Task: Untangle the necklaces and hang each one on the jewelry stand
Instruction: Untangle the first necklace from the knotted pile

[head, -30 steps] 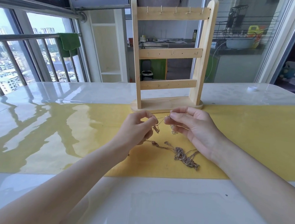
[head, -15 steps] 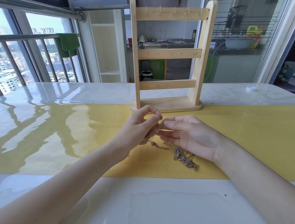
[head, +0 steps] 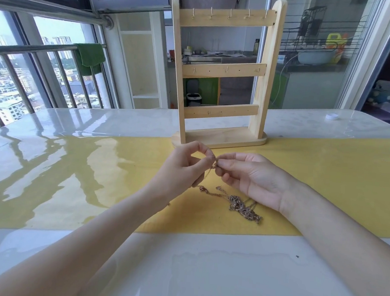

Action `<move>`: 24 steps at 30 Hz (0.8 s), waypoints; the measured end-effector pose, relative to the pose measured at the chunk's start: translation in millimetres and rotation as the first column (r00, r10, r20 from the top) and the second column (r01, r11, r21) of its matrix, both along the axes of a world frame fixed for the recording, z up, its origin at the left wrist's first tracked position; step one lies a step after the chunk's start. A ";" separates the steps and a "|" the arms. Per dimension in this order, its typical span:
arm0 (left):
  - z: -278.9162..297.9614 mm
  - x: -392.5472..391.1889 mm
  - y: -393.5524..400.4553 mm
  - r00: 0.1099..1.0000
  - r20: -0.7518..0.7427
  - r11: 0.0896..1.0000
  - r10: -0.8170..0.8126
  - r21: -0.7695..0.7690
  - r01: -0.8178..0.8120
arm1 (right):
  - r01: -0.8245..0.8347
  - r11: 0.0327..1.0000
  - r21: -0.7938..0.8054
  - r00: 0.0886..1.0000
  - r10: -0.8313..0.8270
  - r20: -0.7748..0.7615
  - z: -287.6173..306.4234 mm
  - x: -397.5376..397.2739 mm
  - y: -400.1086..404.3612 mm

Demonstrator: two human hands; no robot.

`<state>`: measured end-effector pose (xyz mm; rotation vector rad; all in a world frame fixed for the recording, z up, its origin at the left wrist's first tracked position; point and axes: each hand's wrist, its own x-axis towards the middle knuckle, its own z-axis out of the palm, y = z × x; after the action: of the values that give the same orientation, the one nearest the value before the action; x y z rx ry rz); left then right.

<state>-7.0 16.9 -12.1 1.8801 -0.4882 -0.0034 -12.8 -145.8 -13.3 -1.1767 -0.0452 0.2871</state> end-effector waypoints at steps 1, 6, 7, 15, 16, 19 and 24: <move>-0.5 0.4 0.3 1.000 0.000 1.000 0.005 0.004 -0.005 | 0.029 1.000 -0.008 0.999 -0.029 0.017 -0.1 0.4 -0.2; -1.7 4.0 3.4 0.998 -0.050 0.998 0.037 0.048 -0.034 | 0.181 0.975 -0.127 0.970 -0.156 0.184 -3.1 2.0 0.2; -2.2 4.7 3.6 0.996 -0.077 0.997 0.046 0.068 -0.041 | 0.211 0.963 -0.170 0.957 -0.168 0.235 -4.1 1.8 0.5; -1.1 5.0 3.4 0.965 -0.247 0.994 0.090 0.088 -0.070 | 0.466 0.750 -0.469 0.786 -0.107 0.609 -9.2 3.4 6.5; -0.9 5.0 3.6 0.968 -0.232 0.993 0.098 0.081 -0.081 | 0.463 0.754 -0.466 0.787 -0.108 0.608 -9.2 3.6 5.9; -1.5 5.6 4.4 0.976 -0.179 0.992 0.122 0.042 -0.117 | 0.446 0.784 -0.431 0.805 -0.141 0.577 -7.7 4.0 2.8; -2.4 4.3 1.2 0.992 -0.074 0.989 0.104 0.110 -0.096 | 0.372 0.885 -0.280 0.876 -0.235 0.421 -5.3 4.1 1.4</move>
<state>-2.8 18.1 -14.5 1.9986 -0.3439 -0.0383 -8.7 -144.4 -18.6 -1.5653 -0.1443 -0.2329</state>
